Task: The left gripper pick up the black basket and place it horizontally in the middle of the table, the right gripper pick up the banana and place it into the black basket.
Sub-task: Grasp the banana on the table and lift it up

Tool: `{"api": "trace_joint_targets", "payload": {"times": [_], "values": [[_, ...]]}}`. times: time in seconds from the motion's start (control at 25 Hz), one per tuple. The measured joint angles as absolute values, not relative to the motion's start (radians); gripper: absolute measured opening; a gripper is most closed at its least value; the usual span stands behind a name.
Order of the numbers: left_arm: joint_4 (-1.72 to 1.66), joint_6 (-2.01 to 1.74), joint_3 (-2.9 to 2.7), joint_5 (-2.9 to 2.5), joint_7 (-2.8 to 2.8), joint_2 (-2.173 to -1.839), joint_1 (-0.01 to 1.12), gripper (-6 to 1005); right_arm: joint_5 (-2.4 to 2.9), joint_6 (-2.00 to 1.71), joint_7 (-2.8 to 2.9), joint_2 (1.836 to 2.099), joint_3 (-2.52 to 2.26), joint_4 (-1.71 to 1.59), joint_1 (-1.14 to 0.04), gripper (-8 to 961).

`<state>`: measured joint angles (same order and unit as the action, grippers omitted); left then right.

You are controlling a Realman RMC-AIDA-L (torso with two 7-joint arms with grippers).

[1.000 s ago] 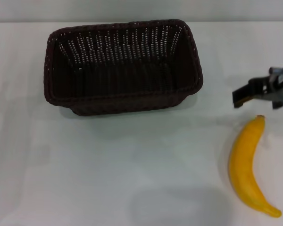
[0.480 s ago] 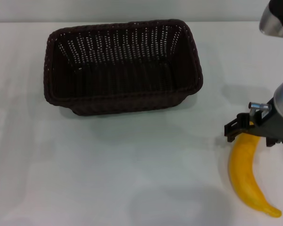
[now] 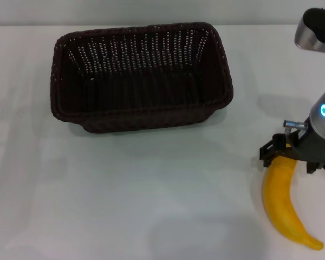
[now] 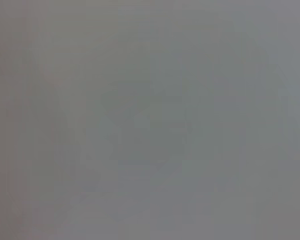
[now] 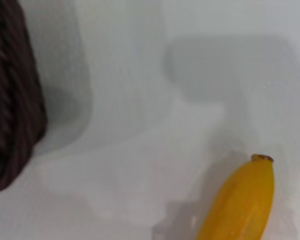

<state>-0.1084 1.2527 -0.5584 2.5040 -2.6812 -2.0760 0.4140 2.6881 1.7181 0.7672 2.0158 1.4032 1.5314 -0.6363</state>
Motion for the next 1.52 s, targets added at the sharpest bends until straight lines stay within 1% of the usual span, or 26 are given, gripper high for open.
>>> {"api": "trace_joint_targets", "payload": {"times": [0.52, 1.0, 1.2, 1.32, 1.52], "values": [[-0.114, 1.248, -0.558, 2.516, -2.685, -2.074, 0.418, 880, 2.63, 1.632, 0.715, 2.02, 1.407, 1.41, -0.65, 798], [-0.114, 1.258, -0.558, 2.519, -2.684, -2.077, 0.413, 880, 2.632, 1.63, 0.643, 2.014, 1.396, 1.395, -0.651, 768], [-0.113, 1.258, -0.558, 2.519, -2.684, -2.077, 0.41, 880, 2.646, 1.636, 0.591, 2.014, 1.403, 1.4, -0.643, 581], [-0.114, 1.258, -0.558, 2.52, -2.684, -2.077, 0.409, 880, 2.674, 1.655, 0.575, 2.01, 1.413, 1.423, -0.642, 486], [-0.113, 1.251, -0.558, 2.526, -2.684, -2.077, 0.41, 880, 2.815, 1.709, 0.516, 2.008, 1.494, 1.545, -0.627, 502]]}}
